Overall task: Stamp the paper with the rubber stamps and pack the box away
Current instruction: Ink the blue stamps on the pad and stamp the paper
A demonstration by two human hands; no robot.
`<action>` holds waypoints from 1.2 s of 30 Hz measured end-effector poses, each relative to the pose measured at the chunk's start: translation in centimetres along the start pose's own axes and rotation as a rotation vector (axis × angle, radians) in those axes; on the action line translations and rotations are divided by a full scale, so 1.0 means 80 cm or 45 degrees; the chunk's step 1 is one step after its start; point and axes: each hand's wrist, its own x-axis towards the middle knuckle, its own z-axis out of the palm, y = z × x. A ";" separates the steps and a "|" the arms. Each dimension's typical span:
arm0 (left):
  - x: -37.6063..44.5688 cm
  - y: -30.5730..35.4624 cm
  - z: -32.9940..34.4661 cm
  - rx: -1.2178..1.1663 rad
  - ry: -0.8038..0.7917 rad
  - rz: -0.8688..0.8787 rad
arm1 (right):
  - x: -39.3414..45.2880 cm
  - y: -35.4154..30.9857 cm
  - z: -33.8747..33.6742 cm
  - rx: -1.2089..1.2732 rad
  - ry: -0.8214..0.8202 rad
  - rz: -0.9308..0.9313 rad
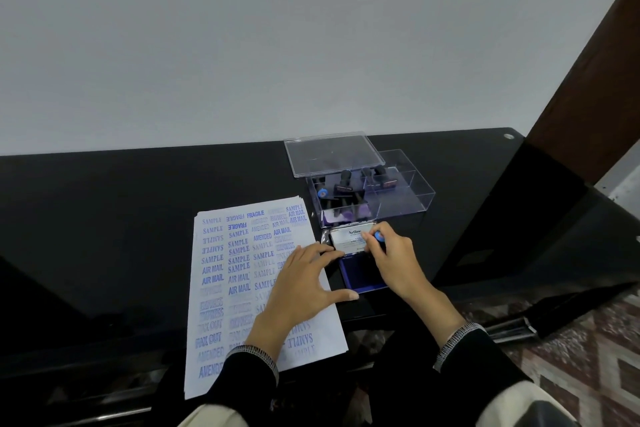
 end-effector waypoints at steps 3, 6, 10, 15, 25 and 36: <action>0.000 0.001 0.000 -0.007 -0.001 -0.008 | 0.001 -0.002 0.003 -0.004 -0.023 0.009; 0.000 0.002 -0.001 -0.010 0.001 -0.013 | -0.001 -0.004 0.006 -0.048 -0.043 0.019; -0.001 0.003 -0.002 -0.010 -0.002 -0.021 | -0.003 -0.005 0.010 -0.159 -0.033 -0.022; -0.001 0.003 -0.002 0.004 -0.015 -0.009 | -0.006 -0.007 0.017 -0.339 -0.010 -0.097; 0.000 0.005 -0.020 -0.607 0.372 -0.200 | -0.008 0.000 0.021 -0.229 0.017 -0.080; -0.030 -0.098 -0.076 0.096 0.825 -0.841 | -0.008 0.004 0.025 -0.197 0.037 -0.057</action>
